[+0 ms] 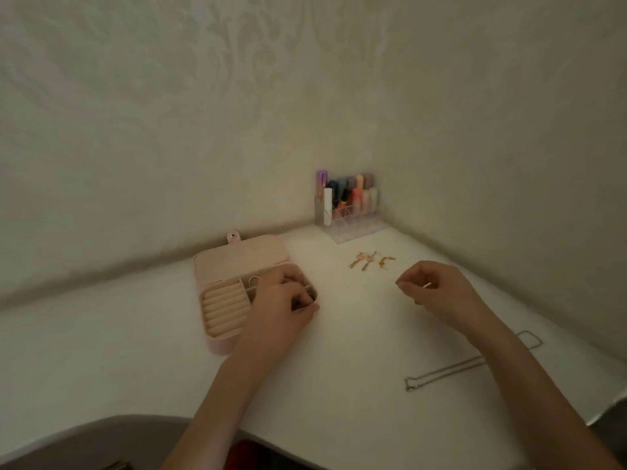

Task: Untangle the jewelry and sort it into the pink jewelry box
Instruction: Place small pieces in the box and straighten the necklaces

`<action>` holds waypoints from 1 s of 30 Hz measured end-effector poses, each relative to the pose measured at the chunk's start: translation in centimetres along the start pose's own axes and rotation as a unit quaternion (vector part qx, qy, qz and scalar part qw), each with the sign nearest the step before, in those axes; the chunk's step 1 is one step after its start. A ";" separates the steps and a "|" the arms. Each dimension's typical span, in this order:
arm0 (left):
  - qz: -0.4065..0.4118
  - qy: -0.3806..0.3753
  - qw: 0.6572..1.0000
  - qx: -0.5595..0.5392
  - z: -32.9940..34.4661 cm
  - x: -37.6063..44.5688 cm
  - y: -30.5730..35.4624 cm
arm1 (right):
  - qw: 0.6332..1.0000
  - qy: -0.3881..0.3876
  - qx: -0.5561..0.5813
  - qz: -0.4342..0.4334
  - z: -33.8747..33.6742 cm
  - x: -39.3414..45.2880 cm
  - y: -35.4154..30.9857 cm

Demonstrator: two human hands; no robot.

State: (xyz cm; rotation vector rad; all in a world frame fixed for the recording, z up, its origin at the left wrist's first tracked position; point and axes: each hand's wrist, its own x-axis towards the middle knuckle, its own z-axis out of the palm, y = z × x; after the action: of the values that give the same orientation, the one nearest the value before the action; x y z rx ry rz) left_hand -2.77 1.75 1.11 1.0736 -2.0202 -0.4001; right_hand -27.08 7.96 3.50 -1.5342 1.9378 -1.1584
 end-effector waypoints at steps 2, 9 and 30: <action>-0.002 -0.002 1.000 -0.001 0.3 0.0 0.2 | 1.000 0.010 0.002 0.001 -1.2 -0.8 1.1; 0.021 -0.010 0.999 -0.028 2.3 -0.3 2.6 | 0.997 0.056 -0.048 0.007 -4.3 -2.3 4.5; 0.016 -0.126 0.976 -0.175 8.2 0.7 11.5 | 0.987 0.110 0.107 0.040 -6.4 -4.0 5.0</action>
State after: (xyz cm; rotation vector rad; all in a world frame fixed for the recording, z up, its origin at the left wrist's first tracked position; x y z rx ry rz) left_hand -15.65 7.25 3.07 0.8024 -2.0783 -0.8770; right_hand -33.59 14.25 2.43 -1.2506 1.9174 -1.4986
